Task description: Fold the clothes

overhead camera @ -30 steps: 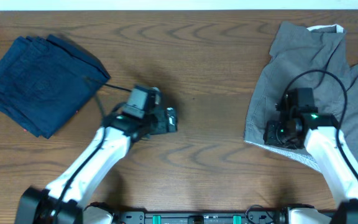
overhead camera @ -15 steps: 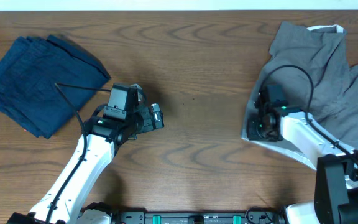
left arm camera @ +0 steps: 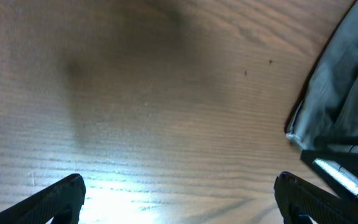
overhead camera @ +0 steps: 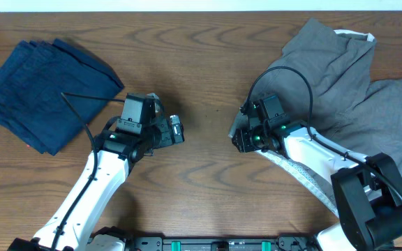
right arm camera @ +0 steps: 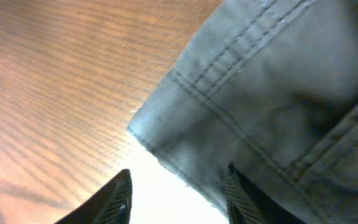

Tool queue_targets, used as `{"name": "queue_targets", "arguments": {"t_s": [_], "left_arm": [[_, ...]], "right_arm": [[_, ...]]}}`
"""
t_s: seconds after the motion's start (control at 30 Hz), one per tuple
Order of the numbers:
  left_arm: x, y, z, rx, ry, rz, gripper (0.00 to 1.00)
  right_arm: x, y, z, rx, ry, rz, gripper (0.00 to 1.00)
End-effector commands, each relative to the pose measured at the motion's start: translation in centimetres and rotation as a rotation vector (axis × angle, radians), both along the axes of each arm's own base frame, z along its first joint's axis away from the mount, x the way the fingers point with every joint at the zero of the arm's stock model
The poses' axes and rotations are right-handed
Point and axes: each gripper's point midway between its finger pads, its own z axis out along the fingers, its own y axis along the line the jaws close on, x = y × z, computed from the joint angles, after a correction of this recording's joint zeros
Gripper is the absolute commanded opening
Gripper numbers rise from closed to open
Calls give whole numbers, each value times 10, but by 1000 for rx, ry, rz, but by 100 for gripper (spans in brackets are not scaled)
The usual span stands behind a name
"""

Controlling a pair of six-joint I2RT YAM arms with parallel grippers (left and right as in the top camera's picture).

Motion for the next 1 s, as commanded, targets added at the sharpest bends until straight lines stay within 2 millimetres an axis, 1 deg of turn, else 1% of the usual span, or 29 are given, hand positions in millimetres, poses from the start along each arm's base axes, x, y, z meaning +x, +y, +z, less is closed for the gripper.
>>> {"name": "queue_targets", "arguments": {"t_s": [0.0, 0.07, 0.1, 0.13, 0.17, 0.2, 0.3, 0.37, 0.4, 0.47, 0.6, 0.8, 0.87, 0.97], "left_arm": [[10, 1, 10, -2, -44, 13, 98], [13, -3, 14, -21, -63, 4, 98], [16, -5, 16, -27, -77, 2, 98], [18, -6, 17, -29, -86, -1, 98], [20, -9, 18, -33, -99, -7, 98], [22, -12, 19, -37, -109, -15, 98], [27, -32, 22, -71, -144, -67, 99], [30, -50, 21, -89, -165, -112, 99], [31, -59, 19, -94, -175, -135, 99], [33, -78, 12, -103, -185, -178, 94], [33, -111, -8, -112, -187, -253, 93], [33, -153, -39, -130, -202, -338, 93], [31, -164, -51, -131, -199, -361, 93], [26, -175, -68, -132, -179, -382, 93]], "right_arm": [[5, -4, 15, -11, -6, -18, 54], [17, -24, 36, -85, -52, -79, 58], [25, -43, 53, -146, -89, -130, 64], [28, -52, 62, -174, -105, -154, 67], [33, -68, 78, -219, -137, -200, 78], [36, -80, 93, -244, -163, -235, 88], [38, -105, 126, -250, -217, -309, 98], [34, -122, 140, -245, -235, -355, 98], [31, -130, 144, -247, -235, -377, 99], [24, -144, 150, -252, -228, -415, 99], [10, -161, 157, -266, -209, -458, 99], [-2, -172, 155, -283, -169, -481, 99], [-4, -172, 154, -290, -158, -481, 99], [-7, -173, 152, -297, -147, -480, 99]]}}
